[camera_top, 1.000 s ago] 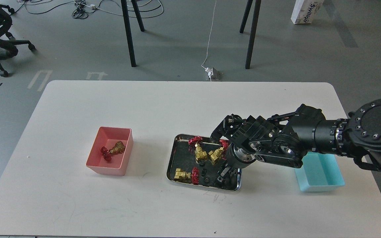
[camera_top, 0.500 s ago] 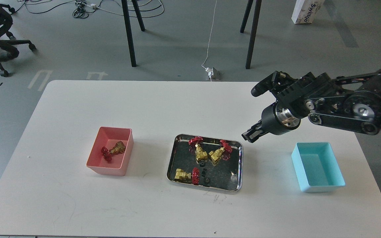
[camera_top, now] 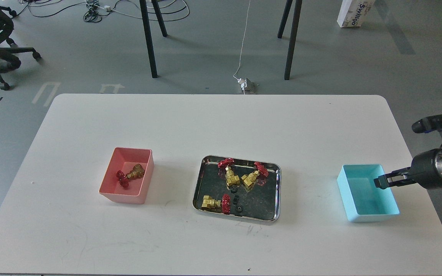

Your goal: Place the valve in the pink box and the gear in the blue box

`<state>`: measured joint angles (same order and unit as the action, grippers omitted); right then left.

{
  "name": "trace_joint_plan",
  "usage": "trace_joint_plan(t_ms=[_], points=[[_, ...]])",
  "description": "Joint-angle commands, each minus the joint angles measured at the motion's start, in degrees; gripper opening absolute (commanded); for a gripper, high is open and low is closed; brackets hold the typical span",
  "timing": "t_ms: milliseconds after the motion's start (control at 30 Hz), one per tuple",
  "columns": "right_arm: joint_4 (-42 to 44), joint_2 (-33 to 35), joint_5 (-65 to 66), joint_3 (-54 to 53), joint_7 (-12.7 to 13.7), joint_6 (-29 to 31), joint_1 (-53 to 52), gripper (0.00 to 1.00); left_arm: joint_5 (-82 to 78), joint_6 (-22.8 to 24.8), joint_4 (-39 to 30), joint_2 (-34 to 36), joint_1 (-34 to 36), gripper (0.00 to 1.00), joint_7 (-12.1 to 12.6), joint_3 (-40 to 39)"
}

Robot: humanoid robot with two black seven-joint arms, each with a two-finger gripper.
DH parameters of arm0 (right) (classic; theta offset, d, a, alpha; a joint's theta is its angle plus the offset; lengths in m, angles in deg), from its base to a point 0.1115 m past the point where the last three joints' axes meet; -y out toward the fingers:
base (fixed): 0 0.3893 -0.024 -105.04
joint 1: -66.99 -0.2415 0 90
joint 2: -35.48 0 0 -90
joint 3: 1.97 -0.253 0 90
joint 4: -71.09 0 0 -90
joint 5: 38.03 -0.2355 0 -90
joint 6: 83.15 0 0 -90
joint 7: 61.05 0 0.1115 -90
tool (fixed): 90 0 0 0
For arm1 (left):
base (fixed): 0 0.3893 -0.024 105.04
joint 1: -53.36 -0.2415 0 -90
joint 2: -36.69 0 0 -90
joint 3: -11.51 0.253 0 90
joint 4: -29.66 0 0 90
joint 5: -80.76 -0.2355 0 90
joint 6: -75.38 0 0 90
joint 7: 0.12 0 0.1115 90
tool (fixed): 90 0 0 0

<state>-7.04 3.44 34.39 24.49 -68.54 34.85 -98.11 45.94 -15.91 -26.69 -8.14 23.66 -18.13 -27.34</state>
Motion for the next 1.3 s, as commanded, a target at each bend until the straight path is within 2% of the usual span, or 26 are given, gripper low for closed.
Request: trace_joint_plan(t_ms=[0, 33, 133, 267, 367, 567, 800, 933, 1000, 1100, 1267], points=[[0.96, -0.30, 0.09, -2.20, 0.02, 0.00, 2.06, 0.44, 0.01, 0.06, 0.01, 0.01, 0.00, 0.98, 0.08, 0.00], [1.14, -0.48, 0.09, -2.90, 0.02, 0.00, 2.67, 0.55, 0.01, 0.06, 0.01, 0.01, 0.00, 0.98, 0.08, 0.00], [2.01, -1.18, 0.00, -4.83, -0.07, 0.00, 4.34, 0.79, 0.01, -0.03, 0.01, 0.01, 0.00, 0.98, 0.08, 0.00], [2.72, -2.68, -0.70, -7.64, 0.02, 0.00, 6.02, 0.83, -0.07, -0.29, 0.01, 0.18, 0.00, 0.98, 0.08, 0.09], [3.24, -2.77, -2.54, -13.60, -0.15, 0.00, 6.02, 0.87, -0.16, -0.38, -0.17, 1.06, 0.00, 0.98, 0.25, 0.70], [6.66, -4.95, -27.91, -35.92, 0.98, -0.66, 6.11, 0.89, -0.86, -0.21, -0.61, 0.54, 0.78, 0.98, 3.24, 0.79], [24.41, -18.04, -42.70, -51.49, 6.87, -22.18, 2.86, 0.89, -1.30, -0.12, -0.61, -0.16, 3.42, 0.98, 6.14, 2.10], [35.21, -27.26, -47.10, -52.30, 11.96, -37.45, -0.92, 0.89, -1.91, -0.12, -1.13, -1.22, 4.13, 0.98, 6.14, 6.49], [40.92, -31.66, -47.20, -52.30, 13.72, -42.75, -1.54, 0.90, -3.14, -0.12, -1.40, -0.70, 4.04, 0.98, 6.05, 7.29], [46.22, -36.51, -47.20, -52.30, 14.35, -44.88, -1.37, 0.96, -4.12, -0.03, -1.49, -0.43, 3.78, 0.98, 5.97, 7.38], [45.96, -36.87, -45.27, -50.02, 13.30, -44.79, -0.57, 0.99, -4.12, -0.20, -1.49, -0.43, 3.78, 0.98, 5.97, 7.38]])
